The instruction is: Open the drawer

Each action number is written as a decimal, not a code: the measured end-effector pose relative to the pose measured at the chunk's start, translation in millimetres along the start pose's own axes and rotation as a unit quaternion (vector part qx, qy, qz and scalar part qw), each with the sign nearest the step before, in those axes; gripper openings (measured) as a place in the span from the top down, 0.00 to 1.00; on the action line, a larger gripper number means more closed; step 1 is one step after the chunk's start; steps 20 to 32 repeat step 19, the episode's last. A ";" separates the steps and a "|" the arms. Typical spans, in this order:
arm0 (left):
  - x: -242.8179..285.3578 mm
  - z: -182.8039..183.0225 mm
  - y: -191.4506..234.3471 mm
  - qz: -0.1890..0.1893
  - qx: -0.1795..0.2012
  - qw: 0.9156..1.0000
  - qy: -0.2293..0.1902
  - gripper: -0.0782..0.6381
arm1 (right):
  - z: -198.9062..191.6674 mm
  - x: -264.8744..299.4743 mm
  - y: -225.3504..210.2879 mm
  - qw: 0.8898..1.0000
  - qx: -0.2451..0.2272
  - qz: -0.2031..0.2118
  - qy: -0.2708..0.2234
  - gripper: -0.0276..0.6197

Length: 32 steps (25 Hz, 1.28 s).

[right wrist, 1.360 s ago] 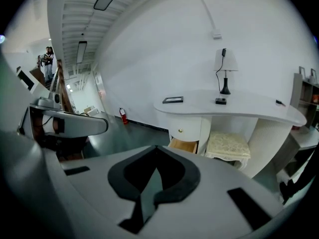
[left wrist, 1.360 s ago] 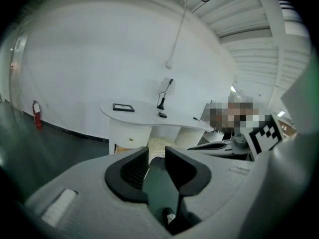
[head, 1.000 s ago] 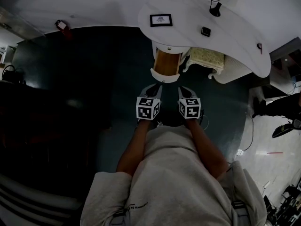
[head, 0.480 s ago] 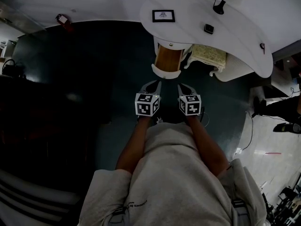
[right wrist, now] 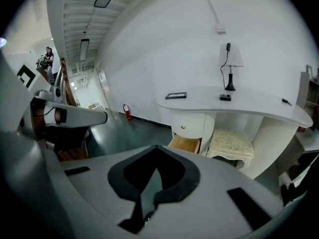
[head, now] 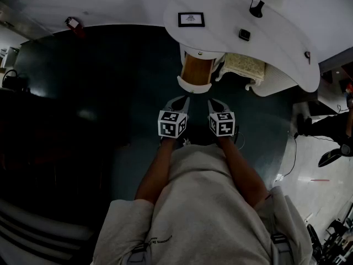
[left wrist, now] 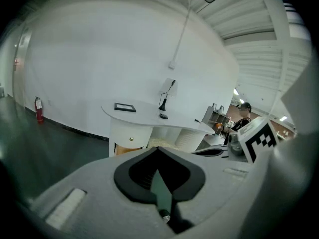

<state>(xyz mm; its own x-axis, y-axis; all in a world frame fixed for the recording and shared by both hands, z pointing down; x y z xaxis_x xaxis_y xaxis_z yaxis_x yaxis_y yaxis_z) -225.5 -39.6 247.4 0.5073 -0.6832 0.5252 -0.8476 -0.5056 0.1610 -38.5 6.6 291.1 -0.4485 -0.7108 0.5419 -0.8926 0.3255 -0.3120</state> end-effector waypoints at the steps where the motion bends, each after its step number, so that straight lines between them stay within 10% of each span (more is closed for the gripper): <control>1: -0.2 1.8 0.0 -0.002 -0.001 1.000 -0.003 0.88 | 0.7 0.4 -0.9 1.000 0.001 -0.001 0.000 0.93; 32: -7.8 -5.3 10.5 0.042 0.014 0.999 0.000 0.88 | -9.9 6.1 16.4 1.000 -0.018 0.005 0.014 0.93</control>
Point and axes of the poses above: the fingertips, and each gripper's own axes: x forward along the fingers, y to its left, z out of its top, the point moved 10 cm from there along -x, backward along the fingers, and after that the axes turned 13 degrees about z, right-handed, at the moved point
